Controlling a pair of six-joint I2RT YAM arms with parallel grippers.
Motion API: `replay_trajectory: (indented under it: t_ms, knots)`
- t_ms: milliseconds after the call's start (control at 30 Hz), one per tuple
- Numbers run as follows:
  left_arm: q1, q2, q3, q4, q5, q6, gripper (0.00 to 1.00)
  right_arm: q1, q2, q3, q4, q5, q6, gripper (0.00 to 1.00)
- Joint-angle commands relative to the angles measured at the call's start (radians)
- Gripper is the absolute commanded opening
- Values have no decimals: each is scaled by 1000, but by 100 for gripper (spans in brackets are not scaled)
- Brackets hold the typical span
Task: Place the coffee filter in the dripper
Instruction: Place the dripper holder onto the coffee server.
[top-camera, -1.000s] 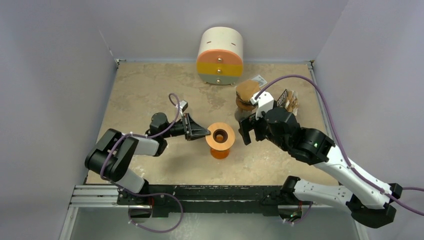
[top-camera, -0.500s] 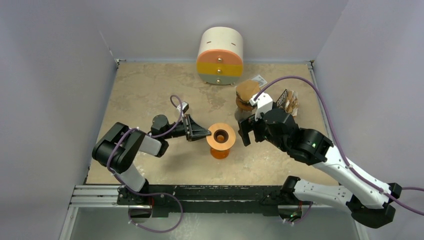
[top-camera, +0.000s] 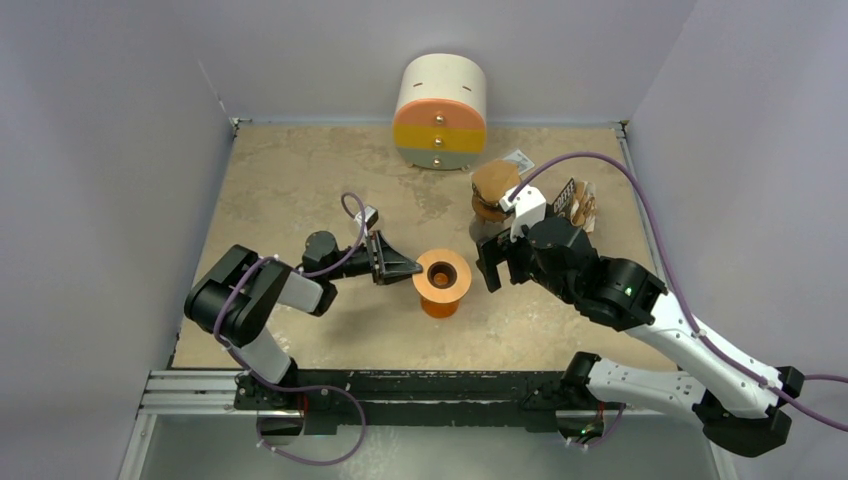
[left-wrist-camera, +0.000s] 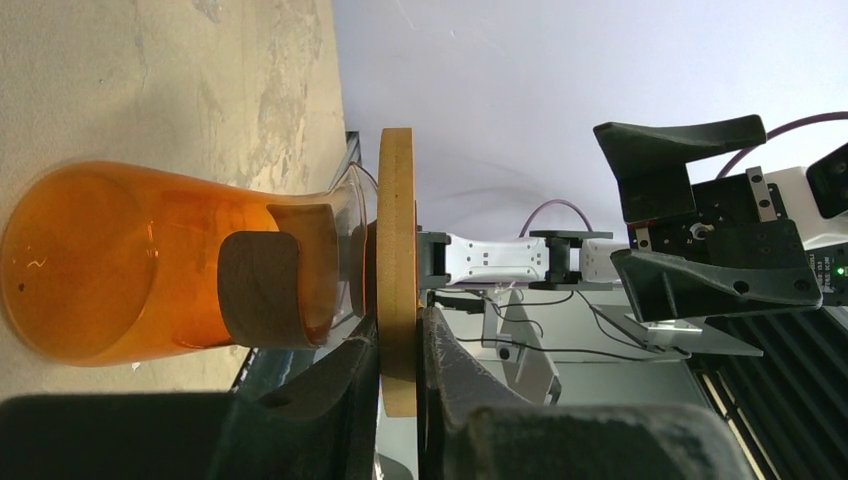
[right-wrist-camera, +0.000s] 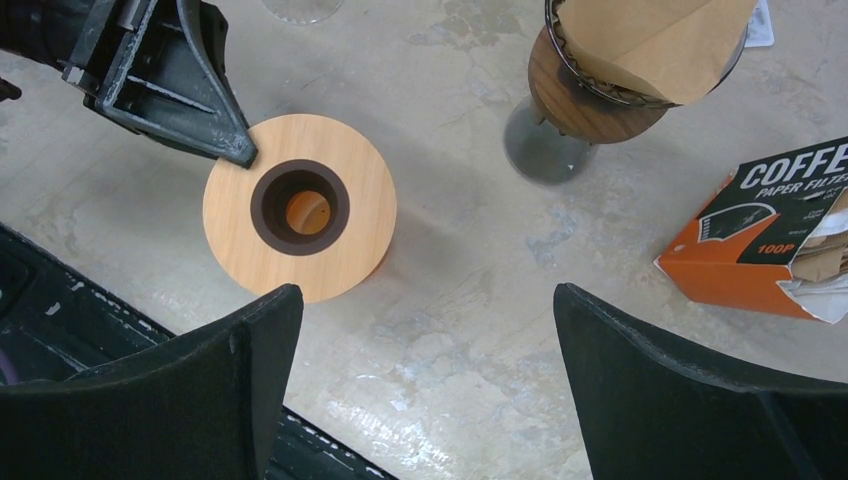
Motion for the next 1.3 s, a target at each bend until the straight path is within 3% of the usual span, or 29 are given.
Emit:
replay_trajectory:
  t_ms: [0, 267, 400, 833, 1267]
  knots:
    - [-4, -40, -10, 29, 7, 10, 17, -7, -10, -9, 32, 3, 15, 97]
    - [-4, -148, -8, -153, 6, 89, 35, -6, -13, -11, 33, 4, 20, 98]
    - [-4, -212, -1, -263, 4, 135, 39, -6, -12, -9, 32, 2, 22, 98]
    - [-5, -276, 72, -563, 5, 281, 41, -6, -27, -11, 27, 2, 33, 98]
    - [-17, -243, 169, -666, 18, 322, 41, -6, -29, -17, 23, 9, 34, 98]
